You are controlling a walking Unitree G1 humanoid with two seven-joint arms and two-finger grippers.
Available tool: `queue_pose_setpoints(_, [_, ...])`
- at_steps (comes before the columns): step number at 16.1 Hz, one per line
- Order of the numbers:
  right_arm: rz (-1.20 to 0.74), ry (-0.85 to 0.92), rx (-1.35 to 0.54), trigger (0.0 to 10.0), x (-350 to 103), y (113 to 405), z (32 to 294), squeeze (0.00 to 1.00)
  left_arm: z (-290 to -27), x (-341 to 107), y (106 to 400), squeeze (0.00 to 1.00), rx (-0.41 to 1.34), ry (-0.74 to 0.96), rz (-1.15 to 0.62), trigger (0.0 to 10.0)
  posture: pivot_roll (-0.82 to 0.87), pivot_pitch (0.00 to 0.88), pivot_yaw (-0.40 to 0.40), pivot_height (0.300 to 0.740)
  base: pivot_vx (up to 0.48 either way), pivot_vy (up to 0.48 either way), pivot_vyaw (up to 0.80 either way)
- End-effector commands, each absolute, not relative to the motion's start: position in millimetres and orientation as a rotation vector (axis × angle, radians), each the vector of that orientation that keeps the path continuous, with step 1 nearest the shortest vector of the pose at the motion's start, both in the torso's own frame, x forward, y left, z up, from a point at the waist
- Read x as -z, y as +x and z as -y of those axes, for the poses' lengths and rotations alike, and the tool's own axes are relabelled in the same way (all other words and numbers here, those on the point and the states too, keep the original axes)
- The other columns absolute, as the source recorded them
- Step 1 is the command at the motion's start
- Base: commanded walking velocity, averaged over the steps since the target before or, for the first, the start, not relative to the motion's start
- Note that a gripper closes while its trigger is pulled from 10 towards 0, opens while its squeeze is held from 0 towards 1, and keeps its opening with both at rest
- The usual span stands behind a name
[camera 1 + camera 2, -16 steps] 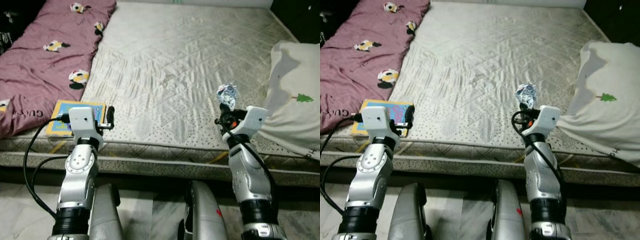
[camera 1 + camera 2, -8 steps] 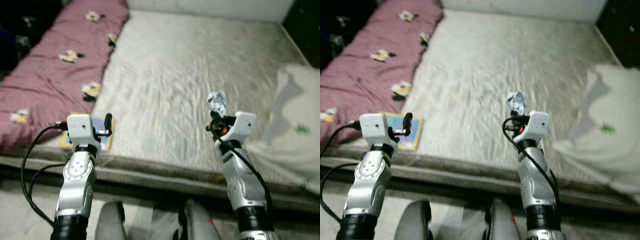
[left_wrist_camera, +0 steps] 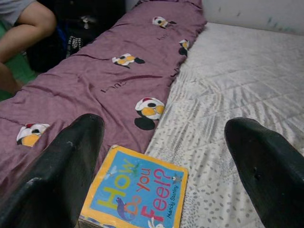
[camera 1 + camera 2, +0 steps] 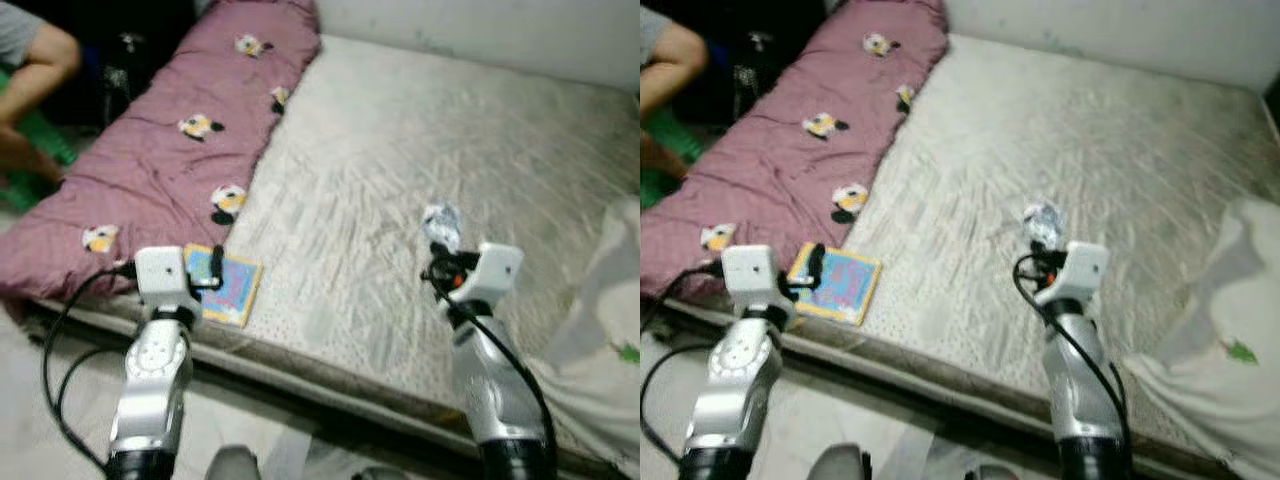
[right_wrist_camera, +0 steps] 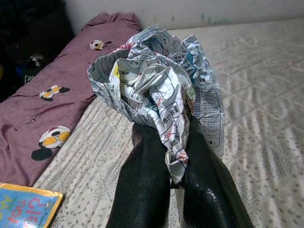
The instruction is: Clean up the room
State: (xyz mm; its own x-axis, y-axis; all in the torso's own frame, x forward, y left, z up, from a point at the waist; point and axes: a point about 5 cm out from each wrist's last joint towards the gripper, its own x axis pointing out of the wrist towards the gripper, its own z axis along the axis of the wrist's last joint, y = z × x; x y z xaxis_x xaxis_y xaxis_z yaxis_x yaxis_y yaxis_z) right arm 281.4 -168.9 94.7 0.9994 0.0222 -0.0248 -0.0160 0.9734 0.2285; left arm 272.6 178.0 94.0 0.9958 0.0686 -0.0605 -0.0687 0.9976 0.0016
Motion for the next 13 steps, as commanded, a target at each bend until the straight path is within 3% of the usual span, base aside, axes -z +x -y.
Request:
queue_pose_setpoints(1, [-0.023, 0.224, -0.041, 0.0, -98, 281, 163, 0.00, -178, -93, 270, 0.00, -0.063, 0.007, -0.072, 10.0, 0.01, 0.069, -0.039, 0.740, 0.000, 0.000, 0.00])
queue_pose_setpoints(6, [-0.051, 0.258, -0.104, 0.1, -99, 281, 142, 0.00, -174, -98, 276, 0.00, -0.037, 0.013, -0.067, 10.0, 0.01, 0.094, -0.039, 0.740, 0.000, 0.000, 0.00])
queue_pose_setpoints(7, [-0.072, 0.241, -0.098, 1.8, -98, 282, 144, 0.00, -174, -98, 276, 0.00, -0.039, 0.014, -0.067, 10.0, 0.01, 0.096, -0.039, 0.740, 0.000, 0.000, 0.00])
queue_pose_setpoints(8, [-0.071, 0.233, -0.093, 2.5, -98, 283, 145, 0.00, -173, -98, 277, 0.00, -0.037, 0.014, -0.069, 10.0, 0.01, 0.099, -0.040, 0.740, 0.000, 0.000, 0.00])
queue_pose_setpoints(9, [-0.088, 0.203, -0.092, 4.2, -98, 283, 146, 0.00, -172, -97, 276, 0.00, -0.033, 0.012, -0.071, 10.0, 0.00, 0.100, -0.040, 0.740, 0.000, 0.000, 0.00])
queue_pose_setpoints(13, [-0.088, 0.203, -0.092, 4.2, -98, 283, 146, 0.00, -172, -97, 276, 0.00, -0.033, 0.012, -0.071, 10.0, 0.00, 0.100, -0.040, 0.740, 0.000, 0.000, 0.00])
